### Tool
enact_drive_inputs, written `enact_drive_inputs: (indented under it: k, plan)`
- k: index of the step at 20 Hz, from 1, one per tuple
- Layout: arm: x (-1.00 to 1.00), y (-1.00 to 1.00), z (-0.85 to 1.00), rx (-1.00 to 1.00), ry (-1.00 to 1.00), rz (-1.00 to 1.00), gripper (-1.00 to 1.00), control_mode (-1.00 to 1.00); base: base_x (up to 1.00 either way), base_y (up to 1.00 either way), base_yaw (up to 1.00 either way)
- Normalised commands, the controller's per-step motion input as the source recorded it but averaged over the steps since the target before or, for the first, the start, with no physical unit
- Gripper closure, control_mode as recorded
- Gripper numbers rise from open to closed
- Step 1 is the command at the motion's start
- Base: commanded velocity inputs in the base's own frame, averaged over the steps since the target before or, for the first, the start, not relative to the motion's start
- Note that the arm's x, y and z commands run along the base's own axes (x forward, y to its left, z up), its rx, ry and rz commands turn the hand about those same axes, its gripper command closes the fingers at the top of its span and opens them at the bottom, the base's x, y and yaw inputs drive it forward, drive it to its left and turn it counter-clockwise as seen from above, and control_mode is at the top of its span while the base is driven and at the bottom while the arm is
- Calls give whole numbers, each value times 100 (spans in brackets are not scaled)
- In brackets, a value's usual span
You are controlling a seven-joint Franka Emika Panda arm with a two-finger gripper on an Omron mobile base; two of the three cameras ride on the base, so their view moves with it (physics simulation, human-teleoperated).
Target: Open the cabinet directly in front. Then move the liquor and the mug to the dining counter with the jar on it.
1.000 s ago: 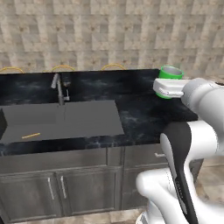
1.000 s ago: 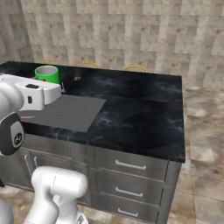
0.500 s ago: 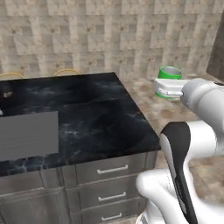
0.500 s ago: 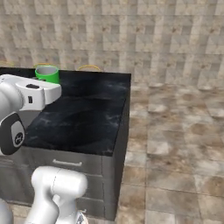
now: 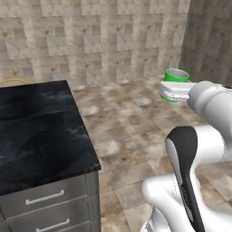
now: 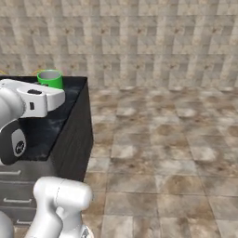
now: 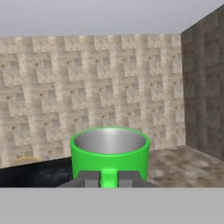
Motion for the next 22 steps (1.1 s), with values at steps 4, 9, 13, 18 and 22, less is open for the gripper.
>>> enact_drive_inputs:
  k: [4,9,13,18,22]
  plan:
    - [0,0,0,0,0,0,100,100,51,-100,-21]
    - [0,0,0,0,0,0,100,100,76,-100,-5]
    - [0,0,0,0,0,0,100,100,80,-100,2]
    - [0,0,0,0,0,0,100,100,98,-97,18]
    - [0,0,0,0,0,0,100,100,100,-49,33]
